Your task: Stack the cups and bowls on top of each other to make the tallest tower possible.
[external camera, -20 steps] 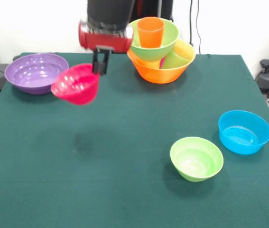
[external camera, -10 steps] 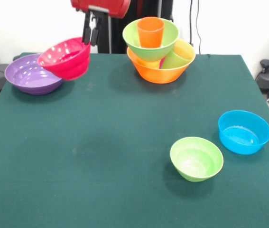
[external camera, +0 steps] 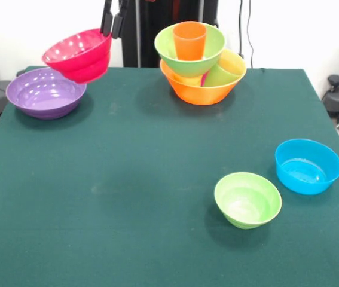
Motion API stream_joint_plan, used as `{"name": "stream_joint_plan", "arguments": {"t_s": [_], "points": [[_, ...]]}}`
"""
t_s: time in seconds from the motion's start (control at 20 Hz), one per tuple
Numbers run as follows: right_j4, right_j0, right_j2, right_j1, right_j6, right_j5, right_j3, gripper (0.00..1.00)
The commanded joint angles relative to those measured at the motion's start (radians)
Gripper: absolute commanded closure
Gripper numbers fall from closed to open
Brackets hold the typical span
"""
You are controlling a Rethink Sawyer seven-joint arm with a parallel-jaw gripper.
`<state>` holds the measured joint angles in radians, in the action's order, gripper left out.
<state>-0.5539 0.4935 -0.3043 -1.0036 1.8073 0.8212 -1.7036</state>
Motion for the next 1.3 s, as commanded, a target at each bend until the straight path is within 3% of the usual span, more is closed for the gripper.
{"name": "stream_joint_plan", "arguments": {"t_s": [0.05,0.6,1.3], "points": [[-0.052,-0.047,-0.028,-0.052,-0.113,0.011,-0.102,1.0],[-0.079,-0.134,0.034,-0.105,0.016,-0.021,-0.195,1.0],[-0.061,-0.251,0.132,-0.233,0.114,-0.032,-0.352,1.0]]}}
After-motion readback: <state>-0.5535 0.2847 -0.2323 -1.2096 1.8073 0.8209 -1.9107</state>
